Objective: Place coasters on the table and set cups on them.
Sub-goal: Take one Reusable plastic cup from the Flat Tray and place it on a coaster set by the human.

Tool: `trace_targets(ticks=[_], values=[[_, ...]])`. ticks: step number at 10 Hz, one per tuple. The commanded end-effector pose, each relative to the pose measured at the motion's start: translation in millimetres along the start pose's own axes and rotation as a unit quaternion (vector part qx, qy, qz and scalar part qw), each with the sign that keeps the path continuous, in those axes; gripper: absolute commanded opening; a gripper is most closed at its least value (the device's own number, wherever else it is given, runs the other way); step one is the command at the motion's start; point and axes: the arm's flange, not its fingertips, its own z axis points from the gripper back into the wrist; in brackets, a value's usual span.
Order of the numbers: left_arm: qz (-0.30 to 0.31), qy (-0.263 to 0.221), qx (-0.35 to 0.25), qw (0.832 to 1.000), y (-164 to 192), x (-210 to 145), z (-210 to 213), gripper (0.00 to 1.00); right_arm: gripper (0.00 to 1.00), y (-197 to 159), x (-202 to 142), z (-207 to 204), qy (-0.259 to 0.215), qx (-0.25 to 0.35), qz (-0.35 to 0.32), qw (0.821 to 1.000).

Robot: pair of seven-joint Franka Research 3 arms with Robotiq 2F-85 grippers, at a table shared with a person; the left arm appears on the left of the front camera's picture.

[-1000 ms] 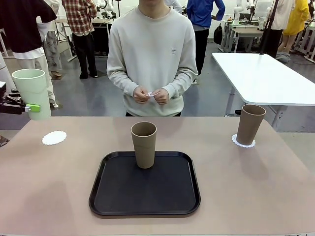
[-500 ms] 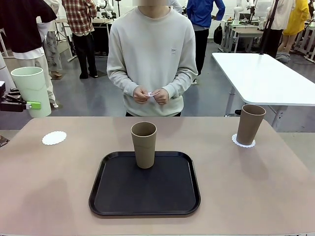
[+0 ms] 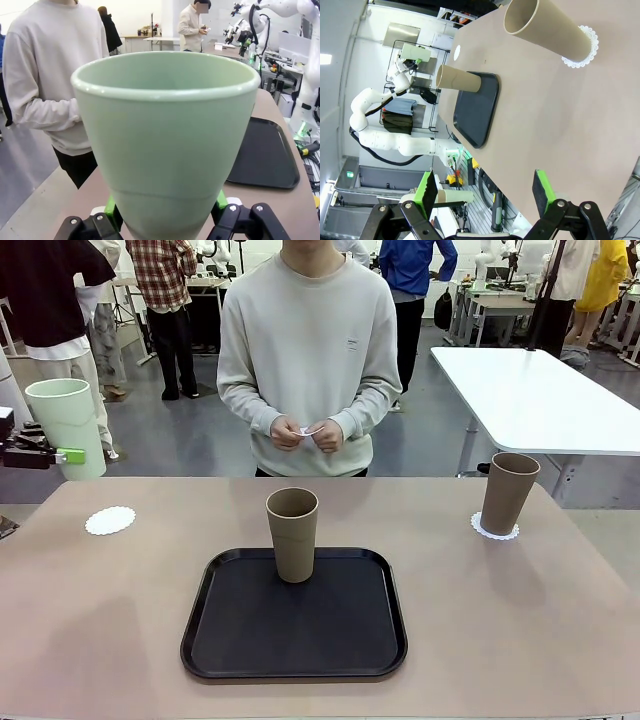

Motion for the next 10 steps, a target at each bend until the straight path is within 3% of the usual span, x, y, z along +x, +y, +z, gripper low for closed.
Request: trace_targets(ticks=[1, 6, 10], values=[[0.013, -0.029, -0.001, 0.999, 41.3, -17.6, -1.2, 0.83, 1.0, 1.5, 0.5, 0.0, -0.001, -0.001, -0.006, 1.0], [-0.01, -0.046, -0.038, 0.998, 62.9, -73.3, -4.7, 0.83, 1.0, 1.5, 0.5, 0.0, -0.001, -0.001, -0.006, 1.0], [-0.023, -0.017, -0.037, 0.999, 68.7, -107.7, -13.1, 0.83, 1.0, 1.5, 0.5, 0.0, -0.001, -0.001, -0.006, 1.0]])
